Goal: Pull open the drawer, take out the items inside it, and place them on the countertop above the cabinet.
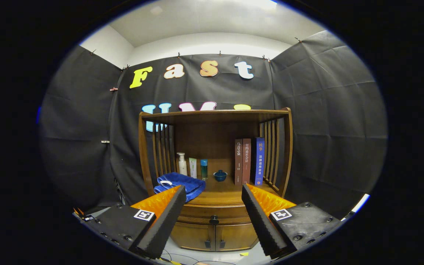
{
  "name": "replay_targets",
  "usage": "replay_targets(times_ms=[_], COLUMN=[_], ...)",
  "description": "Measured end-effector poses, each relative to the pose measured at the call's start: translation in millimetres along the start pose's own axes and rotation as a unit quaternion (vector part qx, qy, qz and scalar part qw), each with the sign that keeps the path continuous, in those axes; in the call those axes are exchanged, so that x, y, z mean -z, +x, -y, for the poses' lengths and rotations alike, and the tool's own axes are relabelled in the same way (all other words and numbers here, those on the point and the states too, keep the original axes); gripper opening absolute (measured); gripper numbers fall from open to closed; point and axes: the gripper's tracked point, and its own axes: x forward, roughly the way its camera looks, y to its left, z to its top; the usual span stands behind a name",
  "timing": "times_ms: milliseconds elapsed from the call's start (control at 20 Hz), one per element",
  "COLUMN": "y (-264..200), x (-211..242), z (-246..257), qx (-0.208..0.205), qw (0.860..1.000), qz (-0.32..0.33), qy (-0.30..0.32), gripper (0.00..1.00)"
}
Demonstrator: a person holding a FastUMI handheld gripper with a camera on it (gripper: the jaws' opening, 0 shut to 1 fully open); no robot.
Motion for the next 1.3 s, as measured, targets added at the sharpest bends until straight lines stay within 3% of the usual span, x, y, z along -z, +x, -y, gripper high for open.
replay_targets(times_ms=[700, 1300], y=[-0.5, 32.3], x=[10.6, 68.1], z=[9.5, -0.8], qx=[0.011, 0.005], qw=[1.0, 0.998], qz=[-0.012, -0.064], qy=[0.004, -0.009], gripper=[0.99, 0.99])
